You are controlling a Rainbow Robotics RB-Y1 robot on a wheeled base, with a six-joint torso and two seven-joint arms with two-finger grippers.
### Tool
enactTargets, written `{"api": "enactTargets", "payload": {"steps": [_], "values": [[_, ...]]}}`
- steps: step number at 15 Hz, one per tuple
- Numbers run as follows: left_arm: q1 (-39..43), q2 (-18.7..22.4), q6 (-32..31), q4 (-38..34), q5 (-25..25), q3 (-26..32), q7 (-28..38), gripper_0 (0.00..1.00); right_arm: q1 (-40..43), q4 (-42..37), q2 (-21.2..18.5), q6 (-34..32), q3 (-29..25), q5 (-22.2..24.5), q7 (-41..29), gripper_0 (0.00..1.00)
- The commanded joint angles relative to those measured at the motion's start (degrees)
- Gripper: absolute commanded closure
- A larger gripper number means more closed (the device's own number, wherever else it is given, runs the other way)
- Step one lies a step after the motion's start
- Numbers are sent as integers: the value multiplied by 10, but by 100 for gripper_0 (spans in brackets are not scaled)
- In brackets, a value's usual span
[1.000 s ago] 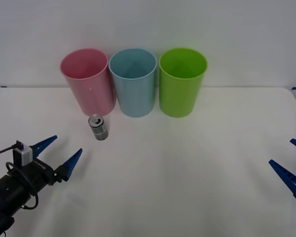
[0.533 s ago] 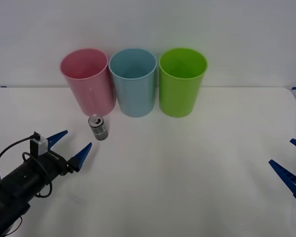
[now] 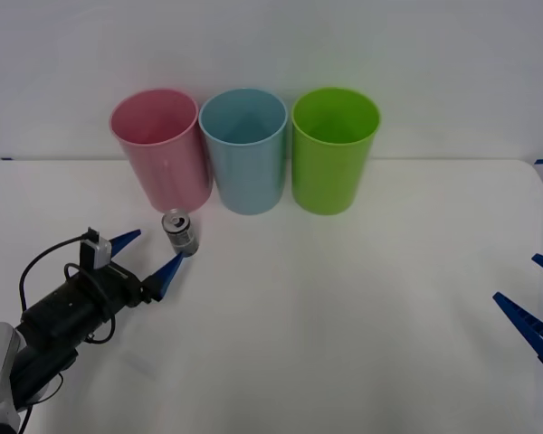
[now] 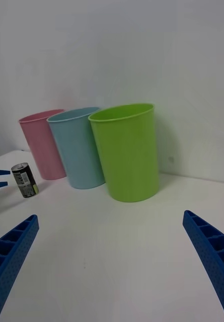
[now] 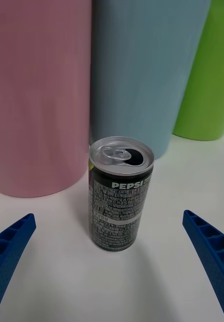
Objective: Grasp the object on the table and drop it into the matching bin: aluminum can to the light blue bin, PET bottle to the pink bin.
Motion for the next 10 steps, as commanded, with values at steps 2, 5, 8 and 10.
{"api": "enactTargets", "payload": {"steps": [2, 5, 8, 10], "values": [[-16, -1, 15, 13, -17, -5, -2, 0, 0, 0, 0, 0, 0, 0, 0, 0], [-40, 0, 19, 47, -17, -7, -10, 0, 0, 0, 0, 0, 0, 0, 0, 0], [-65, -1, 27, 73, -28, -9, -15, 0, 0, 0, 0, 0, 0, 0, 0, 0], [-79, -1, 34, 89, -32, -11, -19, 0, 0, 0, 0, 0, 0, 0, 0, 0]]}}
